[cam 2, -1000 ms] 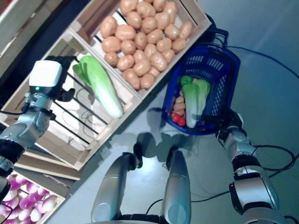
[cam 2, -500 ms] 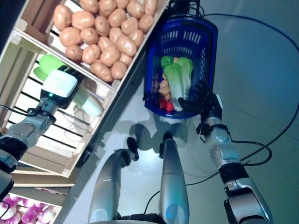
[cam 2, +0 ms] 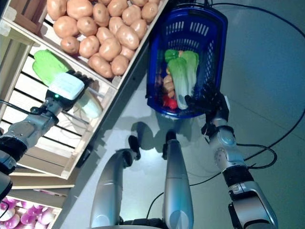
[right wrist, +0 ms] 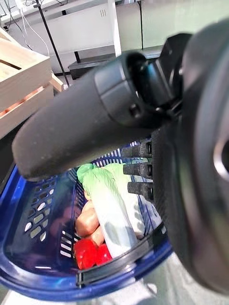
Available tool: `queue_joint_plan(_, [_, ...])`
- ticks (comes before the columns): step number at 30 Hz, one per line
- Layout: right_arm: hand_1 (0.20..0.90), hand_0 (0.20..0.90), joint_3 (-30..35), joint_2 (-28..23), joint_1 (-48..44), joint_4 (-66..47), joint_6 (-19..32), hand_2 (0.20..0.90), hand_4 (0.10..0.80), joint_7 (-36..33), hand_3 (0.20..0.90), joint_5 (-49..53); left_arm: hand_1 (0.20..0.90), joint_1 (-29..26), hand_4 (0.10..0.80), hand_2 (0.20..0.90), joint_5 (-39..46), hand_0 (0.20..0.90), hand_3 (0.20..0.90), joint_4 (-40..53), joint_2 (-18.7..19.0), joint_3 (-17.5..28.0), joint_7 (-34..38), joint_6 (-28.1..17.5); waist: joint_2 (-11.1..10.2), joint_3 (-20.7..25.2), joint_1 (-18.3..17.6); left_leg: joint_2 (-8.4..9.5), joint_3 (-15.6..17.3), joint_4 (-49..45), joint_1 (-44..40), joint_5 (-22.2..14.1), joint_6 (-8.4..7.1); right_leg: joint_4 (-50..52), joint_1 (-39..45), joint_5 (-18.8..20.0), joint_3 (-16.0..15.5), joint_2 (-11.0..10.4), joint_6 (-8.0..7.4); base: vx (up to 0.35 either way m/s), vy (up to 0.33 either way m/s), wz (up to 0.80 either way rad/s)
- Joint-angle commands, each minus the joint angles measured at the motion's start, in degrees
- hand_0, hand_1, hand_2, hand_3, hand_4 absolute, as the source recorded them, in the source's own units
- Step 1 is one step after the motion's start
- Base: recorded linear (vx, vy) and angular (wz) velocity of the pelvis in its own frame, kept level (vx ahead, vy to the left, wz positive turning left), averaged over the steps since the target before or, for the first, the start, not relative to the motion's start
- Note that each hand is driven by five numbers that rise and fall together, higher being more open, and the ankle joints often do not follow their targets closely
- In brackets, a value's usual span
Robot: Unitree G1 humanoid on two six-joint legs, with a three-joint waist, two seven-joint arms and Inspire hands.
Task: Put vegetables into the basket
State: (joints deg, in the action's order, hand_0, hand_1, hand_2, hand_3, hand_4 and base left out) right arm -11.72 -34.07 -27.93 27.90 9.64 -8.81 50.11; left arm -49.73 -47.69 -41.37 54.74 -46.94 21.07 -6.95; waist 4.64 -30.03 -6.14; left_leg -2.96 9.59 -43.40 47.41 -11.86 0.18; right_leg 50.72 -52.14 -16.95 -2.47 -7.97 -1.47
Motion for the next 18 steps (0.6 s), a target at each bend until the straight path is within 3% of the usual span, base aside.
queue_joint_plan(1, [0.9, 0.9, 2.9, -0.8, -2.2, -4.5, 6.8, 0.9, 0.8, -2.4, 0.9, 2.2, 0.9, -2.7, 0.8, 0.9, -1.4, 0.9, 0.9, 5.4, 2.9, -0.7, 0.2, -5.3, -0.1, 0.2, 0.0, 0.76, 2.3, 3.8, -1.4, 0.4, 3.06, -6.6, 2.2, 6.7, -1.5, 1.5, 2.23, -0.033, -0.008, 0.03])
queue_joint_plan(4, [0.9, 0.9, 2.6, -0.7, -2.3, -4.5, 7.3, 0.9, 0.8, -2.7, 0.9, 2.5, 0.9, -4.6, 0.8, 0.9, -0.8, 0.9, 0.9, 6.7, 3.3, -3.0, -2.0, -10.9, -0.4, 0.2, 0.1, 0.64, 1.8, 3.1, -0.1, 0.2, 3.34, -5.9, 0.9, 6.9, -1.7, 1.4, 2.12, -0.034, -0.011, 0.06])
queue_joint_plan(7, [0.9, 0.9, 2.4, -0.6, -2.2, -4.8, 7.6, 0.9, 0.8, -3.2, 0.9, 2.5, 0.9, -5.0, 0.8, 0.9, 0.9, 0.9, 0.9, 9.7, 4.0, -4.3, -4.1, -13.5, -0.5, 0.2, 0.3, 0.62, 1.5, 3.0, 0.6, 0.2, 3.39, -5.9, 0.4, 7.1, -1.8, 1.5, 2.03, -0.018, -0.004, 0.1])
queue_joint_plan(15, [0.9, 0.9, 2.3, -0.8, -3.1, -3.6, 8.3, 0.9, 0.8, -2.9, 0.9, 4.6, 0.9, -6.6, 0.8, 0.9, 4.5, 0.9, 0.9, 12.6, 4.5, -6.6, -11.3, -15.2, -0.9, 0.2, 0.8, 0.61, 0.8, 2.8, 1.9, 0.1, 3.61, -6.0, -0.5, 7.5, -2.0, 1.7, 1.76, -0.026, -0.006, 0.0])
queue_joint_plan(16, [0.9, 0.9, 2.3, -0.8, -3.4, -3.4, 8.5, 0.9, 0.8, -2.9, 0.9, 5.2, 0.627, -7.0, 0.618, 0.627, 5.2, 0.627, 0.627, 12.7, 4.5, -7.2, -12.5, -15.0, -1.0, 0.2, 0.8, 0.57, 0.7, 2.7, 2.0, 0.0, 3.59, -6.0, -0.5, 7.6, -2.0, 1.7, 1.72, 0.0, 0.0, 0.0])
queue_joint_plan(17, [0.9, 0.9, 2.5, -0.7, -3.4, -3.2, 8.6, 0.9, 0.8, -2.7, 0.9, 5.5, 0.3, -7.2, 0.4, 0.3, 6.0, 0.3, 0.3, 12.9, 4.7, -7.3, -13.3, -15.1, -1.1, 0.2, 0.9, 0.67, 0.6, 2.7, 2.0, 0.0, 3.6, -6.1, -0.4, 7.7, -2.1, 1.7, 1.68, -0.031, -0.02, 0.0])
queue_joint_plan(18, [0.9, 0.9, 2.6, -0.6, -3.3, -3.2, 8.9, 0.9, 0.8, -2.7, 0.9, 5.7, 0.3, -7.3, 0.4, 0.3, 6.8, 0.3, 0.3, 13.5, 4.9, -7.3, -14.0, -15.0, -1.1, 0.2, 1.0, 0.68, 0.5, 2.7, 2.0, 0.0, 3.61, -6.2, -0.3, 7.7, -2.1, 1.7, 1.66, 0.0, 0.0, 0.0])
